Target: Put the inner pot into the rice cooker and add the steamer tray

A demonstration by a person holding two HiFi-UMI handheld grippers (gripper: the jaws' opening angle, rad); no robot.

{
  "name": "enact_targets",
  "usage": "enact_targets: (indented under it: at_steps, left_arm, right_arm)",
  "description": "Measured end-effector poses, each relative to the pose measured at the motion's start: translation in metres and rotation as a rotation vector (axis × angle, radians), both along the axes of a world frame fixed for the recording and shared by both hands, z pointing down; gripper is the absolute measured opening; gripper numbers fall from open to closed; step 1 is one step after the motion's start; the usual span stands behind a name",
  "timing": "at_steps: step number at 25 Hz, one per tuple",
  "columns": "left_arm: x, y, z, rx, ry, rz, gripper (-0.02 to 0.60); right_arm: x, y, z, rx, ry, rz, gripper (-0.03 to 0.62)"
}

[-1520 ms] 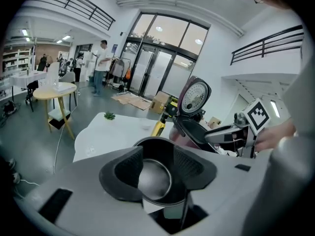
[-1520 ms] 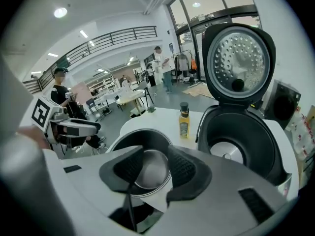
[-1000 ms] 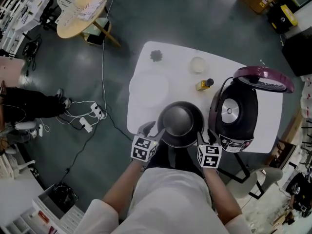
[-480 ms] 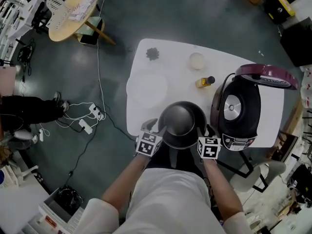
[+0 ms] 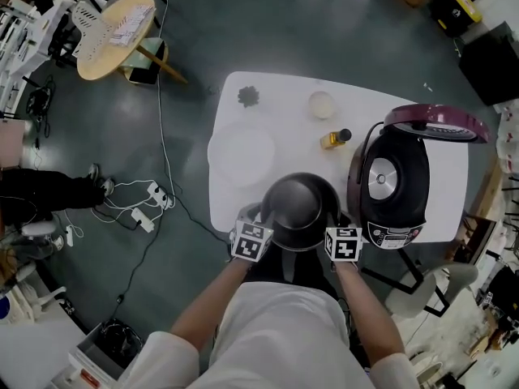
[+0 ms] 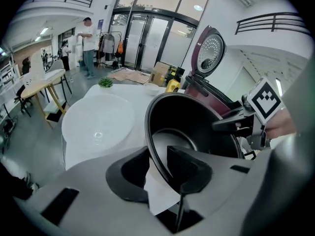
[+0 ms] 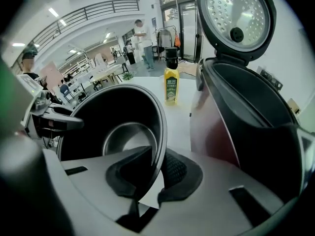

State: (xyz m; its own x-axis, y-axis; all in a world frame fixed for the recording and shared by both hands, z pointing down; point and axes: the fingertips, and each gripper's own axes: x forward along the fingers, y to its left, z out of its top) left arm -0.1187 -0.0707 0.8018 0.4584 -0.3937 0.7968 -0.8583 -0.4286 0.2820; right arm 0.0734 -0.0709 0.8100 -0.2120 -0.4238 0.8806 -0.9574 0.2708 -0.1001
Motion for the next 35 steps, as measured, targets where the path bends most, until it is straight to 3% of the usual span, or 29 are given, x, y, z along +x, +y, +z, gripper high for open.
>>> enact_targets:
  at_steps: [9,20,35]
  left_arm:
    - [-0.007,-0.003,-0.036,0.064,0.022,-0.002,0.124]
    - [-0.003,-0.024,-0.103,0.188,0.051,-0.021,0.123]
    - [0.040,-0.045,-0.201,0.378,0.044,-0.011,0.117]
  right_arm:
    - [-0.007,0.000,-0.036,0.047,0.001,-0.007,0.063]
    - [-0.001,-0.023,-0.104,0.174,-0.003,0.011,0.058]
    - [0.043,-0.039,-0.193,0.344,-0.019,0.030,0.060]
